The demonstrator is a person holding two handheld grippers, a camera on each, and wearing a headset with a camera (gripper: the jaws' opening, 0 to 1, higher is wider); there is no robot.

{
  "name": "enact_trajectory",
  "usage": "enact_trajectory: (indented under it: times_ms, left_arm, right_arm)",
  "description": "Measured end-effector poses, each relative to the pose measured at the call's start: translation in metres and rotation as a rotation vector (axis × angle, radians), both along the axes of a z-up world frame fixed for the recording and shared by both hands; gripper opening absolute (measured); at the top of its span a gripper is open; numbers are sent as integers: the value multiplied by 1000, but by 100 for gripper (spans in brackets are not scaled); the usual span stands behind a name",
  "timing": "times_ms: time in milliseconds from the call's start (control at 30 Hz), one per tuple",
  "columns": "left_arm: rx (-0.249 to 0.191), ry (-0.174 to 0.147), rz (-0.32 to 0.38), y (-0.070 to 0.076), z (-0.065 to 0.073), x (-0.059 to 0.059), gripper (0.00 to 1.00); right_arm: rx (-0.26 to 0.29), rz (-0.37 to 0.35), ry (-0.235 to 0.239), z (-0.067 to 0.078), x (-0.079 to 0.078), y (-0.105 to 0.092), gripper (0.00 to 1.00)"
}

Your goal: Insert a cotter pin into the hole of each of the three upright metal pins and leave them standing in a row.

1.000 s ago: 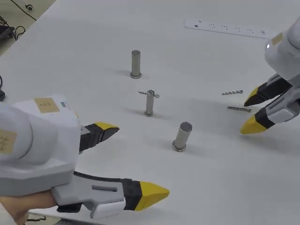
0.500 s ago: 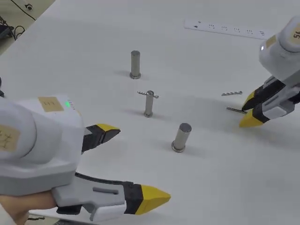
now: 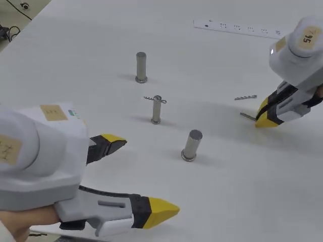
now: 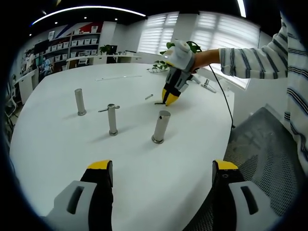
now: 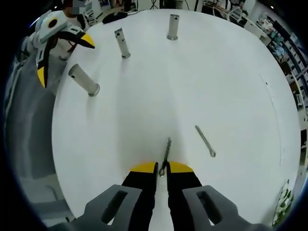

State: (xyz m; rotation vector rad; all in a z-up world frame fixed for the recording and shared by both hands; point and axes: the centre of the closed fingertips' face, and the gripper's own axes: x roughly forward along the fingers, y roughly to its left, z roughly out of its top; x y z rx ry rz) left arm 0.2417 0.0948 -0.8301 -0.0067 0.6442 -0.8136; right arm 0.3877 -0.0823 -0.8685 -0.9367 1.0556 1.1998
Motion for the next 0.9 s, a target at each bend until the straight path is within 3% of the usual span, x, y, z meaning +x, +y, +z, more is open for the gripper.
enact_trajectory:
  times_ms: [67,167,500,633,900]
  left_arm:
    - [-1,5,6,1,-1,0,84]
    - [3,12,10,2,-4,-1,84]
    - [1,14,26,6,-4,1,83]
    - [-11,-6,34,4,-1,1,84]
    - [-5,-13,25,2,3,-1,85]
  right_arm:
    - [-4,8,-15,-1,2,-1,5]
    - [-6,-53,-6,-2,4,-1,4]
    - [28,-47,-64,-3,7,-1,3]
    - [45,-71,-65,-4,7,0,3]
    - [29,-14,-81,-3,5,1,2]
